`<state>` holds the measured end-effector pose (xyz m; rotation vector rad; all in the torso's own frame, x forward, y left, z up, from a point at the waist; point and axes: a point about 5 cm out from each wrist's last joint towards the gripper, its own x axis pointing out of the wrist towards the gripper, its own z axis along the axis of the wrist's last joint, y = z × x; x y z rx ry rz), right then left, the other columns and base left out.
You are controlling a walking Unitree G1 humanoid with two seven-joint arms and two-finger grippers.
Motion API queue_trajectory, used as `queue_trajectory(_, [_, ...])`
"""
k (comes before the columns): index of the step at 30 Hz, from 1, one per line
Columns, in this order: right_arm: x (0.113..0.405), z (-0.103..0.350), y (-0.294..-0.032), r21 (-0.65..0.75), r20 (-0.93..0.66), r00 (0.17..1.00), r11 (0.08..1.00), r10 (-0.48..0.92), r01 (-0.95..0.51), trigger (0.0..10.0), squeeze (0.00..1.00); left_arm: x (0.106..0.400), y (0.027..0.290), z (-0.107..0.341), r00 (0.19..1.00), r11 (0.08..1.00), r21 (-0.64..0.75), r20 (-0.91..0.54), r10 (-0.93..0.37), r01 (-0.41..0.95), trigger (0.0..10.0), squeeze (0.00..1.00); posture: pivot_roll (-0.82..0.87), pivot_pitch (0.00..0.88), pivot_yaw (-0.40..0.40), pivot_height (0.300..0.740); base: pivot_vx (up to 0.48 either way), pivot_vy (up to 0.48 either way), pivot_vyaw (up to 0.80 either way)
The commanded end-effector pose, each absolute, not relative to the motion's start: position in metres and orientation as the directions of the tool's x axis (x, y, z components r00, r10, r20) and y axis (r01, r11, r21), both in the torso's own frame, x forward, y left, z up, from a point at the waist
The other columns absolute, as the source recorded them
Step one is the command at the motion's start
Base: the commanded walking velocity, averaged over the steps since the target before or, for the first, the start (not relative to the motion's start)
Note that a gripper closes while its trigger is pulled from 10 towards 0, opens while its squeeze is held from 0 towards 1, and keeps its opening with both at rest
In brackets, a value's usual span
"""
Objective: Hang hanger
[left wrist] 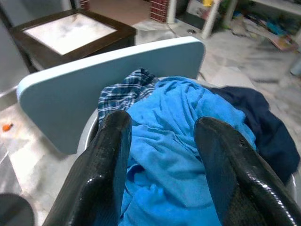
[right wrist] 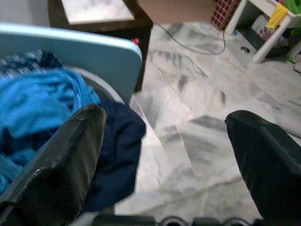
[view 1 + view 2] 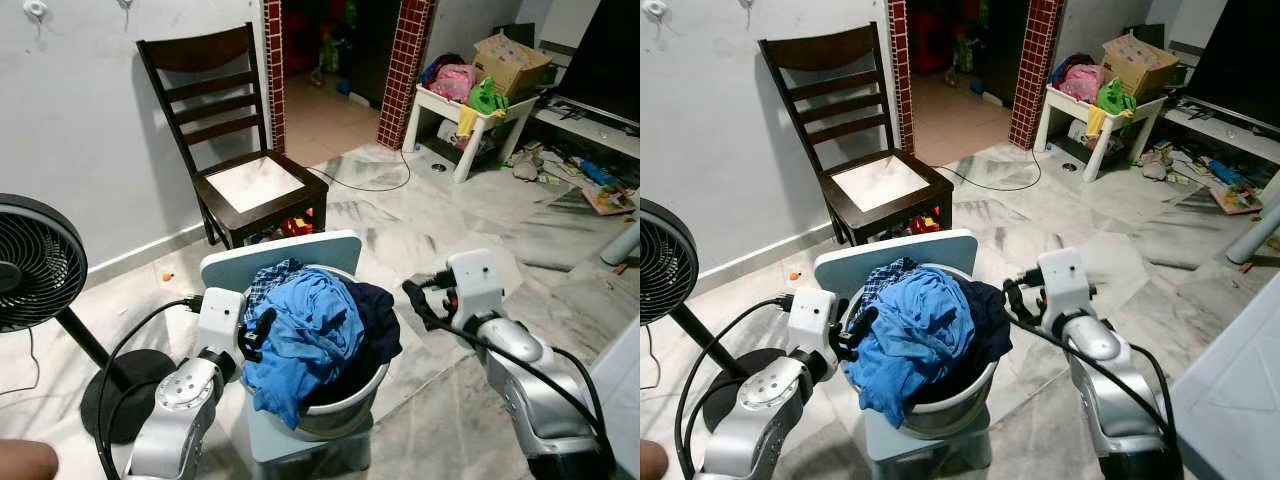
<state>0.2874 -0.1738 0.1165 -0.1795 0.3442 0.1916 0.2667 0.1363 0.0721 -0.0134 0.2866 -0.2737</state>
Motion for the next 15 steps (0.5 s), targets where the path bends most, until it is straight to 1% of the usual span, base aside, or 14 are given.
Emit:
queue_trajectory(1, [0.284,0.119,-0.176,-0.153,-0.364,0.918,0.963,0.156,-0.224,10.0,0.0,0.271,0.133,0.076,0.928,0.966,-0.044,-0.269,-0.256,0.254,10.0,0.0,-0.04,0.087,-0.08,0.74,0.0,0.0,0.0])
queue_trajectory(6, [0.274,0.112,-0.179,-0.153,-0.404,0.902,0.961,0.151,-0.23,10.0,0.0,0.266,0.127,0.075,0.93,0.968,-0.064,-0.268,-0.252,0.244,10.0,0.0,-0.04,0.118,-0.097,0.74,0.0,0.0,0.0])
queue_trajectory(7, [0.264,0.109,-0.182,-0.157,-0.424,0.894,0.96,0.147,-0.233,10.0,0.0,0.259,0.124,0.074,0.93,0.969,-0.072,-0.269,-0.249,0.238,10.0,0.0,-0.05,0.135,-0.106,0.74,0.0,0.0,0.0])
queue_trajectory(9, [0.256,0.108,-0.182,-0.156,-0.439,0.886,0.959,0.148,-0.238,10.0,0.0,0.254,0.123,0.074,0.931,0.969,-0.083,-0.269,-0.248,0.234,10.0,0.0,-0.05,0.15,-0.107,0.74,0.0,0.0,0.0])
queue_trajectory(11, [0.239,0.109,-0.182,-0.149,-0.464,0.872,0.957,0.156,-0.25,10.0,0.0,0.247,0.123,0.077,0.931,0.969,-0.094,-0.272,-0.244,0.227,10.0,0.0,-0.06,0.21,-0.085,0.74,0.0,0.0,0.0])
queue_trajectory(15, [0.227,0.103,-0.187,-0.147,-0.5,0.854,0.957,0.145,-0.249,10.0,0.0,0.243,0.121,0.078,0.93,0.971,-0.095,-0.281,-0.237,0.219,10.0,0.0,-0.04,0.26,-0.08,0.74,0.0,0.0,0.0])
